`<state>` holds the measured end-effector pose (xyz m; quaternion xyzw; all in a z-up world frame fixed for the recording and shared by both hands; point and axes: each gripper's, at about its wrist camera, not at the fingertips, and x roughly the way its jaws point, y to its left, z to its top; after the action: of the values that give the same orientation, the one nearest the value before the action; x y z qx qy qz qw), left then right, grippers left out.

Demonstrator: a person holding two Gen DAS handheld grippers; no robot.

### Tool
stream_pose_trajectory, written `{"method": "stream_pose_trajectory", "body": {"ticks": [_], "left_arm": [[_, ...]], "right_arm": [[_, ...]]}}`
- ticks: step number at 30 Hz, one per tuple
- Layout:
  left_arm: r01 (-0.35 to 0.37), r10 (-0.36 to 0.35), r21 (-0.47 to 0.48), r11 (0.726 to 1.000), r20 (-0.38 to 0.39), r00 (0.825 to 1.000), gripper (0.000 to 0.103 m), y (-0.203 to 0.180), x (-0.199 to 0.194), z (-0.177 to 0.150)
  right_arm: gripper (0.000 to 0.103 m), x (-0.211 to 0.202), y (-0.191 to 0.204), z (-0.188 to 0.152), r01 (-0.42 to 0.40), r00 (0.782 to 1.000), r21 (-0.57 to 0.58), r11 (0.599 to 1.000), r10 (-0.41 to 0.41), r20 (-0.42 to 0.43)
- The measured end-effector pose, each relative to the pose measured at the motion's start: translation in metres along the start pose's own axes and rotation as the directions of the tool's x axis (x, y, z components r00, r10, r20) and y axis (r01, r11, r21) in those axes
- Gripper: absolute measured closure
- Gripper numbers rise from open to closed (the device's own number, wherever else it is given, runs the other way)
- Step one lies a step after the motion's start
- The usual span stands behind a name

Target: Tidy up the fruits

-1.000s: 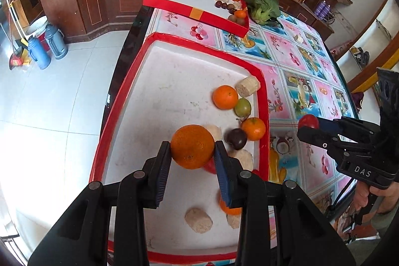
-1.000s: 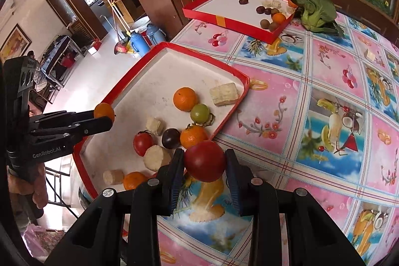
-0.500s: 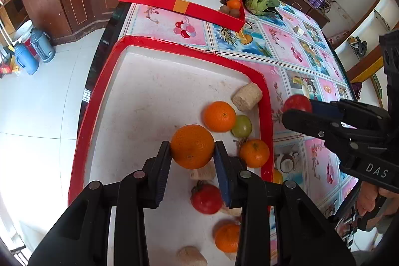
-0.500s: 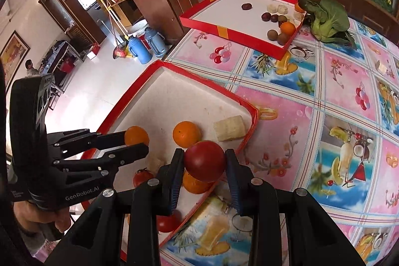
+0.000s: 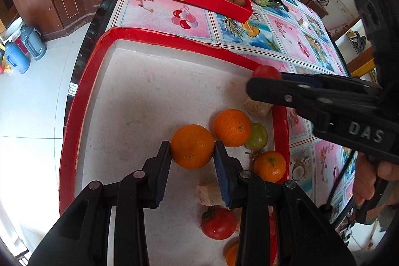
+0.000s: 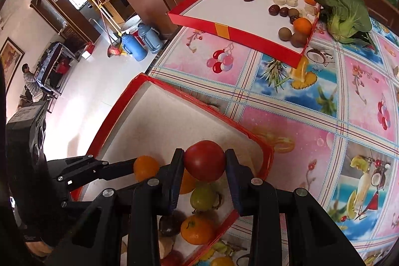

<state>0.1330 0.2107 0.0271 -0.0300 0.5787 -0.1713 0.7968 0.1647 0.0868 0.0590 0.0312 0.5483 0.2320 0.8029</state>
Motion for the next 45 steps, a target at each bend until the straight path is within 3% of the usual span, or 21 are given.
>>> {"method": "stream_pose_trajectory", "body": {"ticks": [17, 26, 30, 35, 45], "left_arm": [[0.023, -0.022, 0.037, 0.999, -0.021, 1.0, 0.071, -0.007, 0.002, -0.002], [-0.007, 0.008, 0.04, 0.999, -0.022, 1.0, 0.069, -0.011, 0.003, -0.004], [-0.016, 0.017, 0.02, 1.0, -0.009, 1.0, 0.052, -0.011, 0.0, -0.007], [-0.037, 0.037, 0.005, 0.999, 0.001, 0.999, 0.048, -0.012, -0.005, -0.013], [-0.095, 0.096, -0.023, 0.995, 0.089, 0.991, 0.032, -0.018, -0.03, -0.029]], "right_arm": [[0.066, 0.046, 0.001, 0.014, 0.051, 0.996, -0.044, 0.998, -0.054, -0.065], [0.065, 0.033, -0.003, 0.012, 0.031, 0.999, -0.027, 0.999, -0.033, -0.038], [0.064, 0.015, -0.007, 0.007, 0.013, 1.0, -0.003, 1.0, -0.013, -0.006], [0.056, -0.012, -0.015, -0.006, -0.007, 0.999, 0.039, 0.999, 0.005, 0.052], [0.048, -0.042, -0.023, -0.05, -0.028, 0.997, 0.065, 0.998, 0.024, 0.072]]}}
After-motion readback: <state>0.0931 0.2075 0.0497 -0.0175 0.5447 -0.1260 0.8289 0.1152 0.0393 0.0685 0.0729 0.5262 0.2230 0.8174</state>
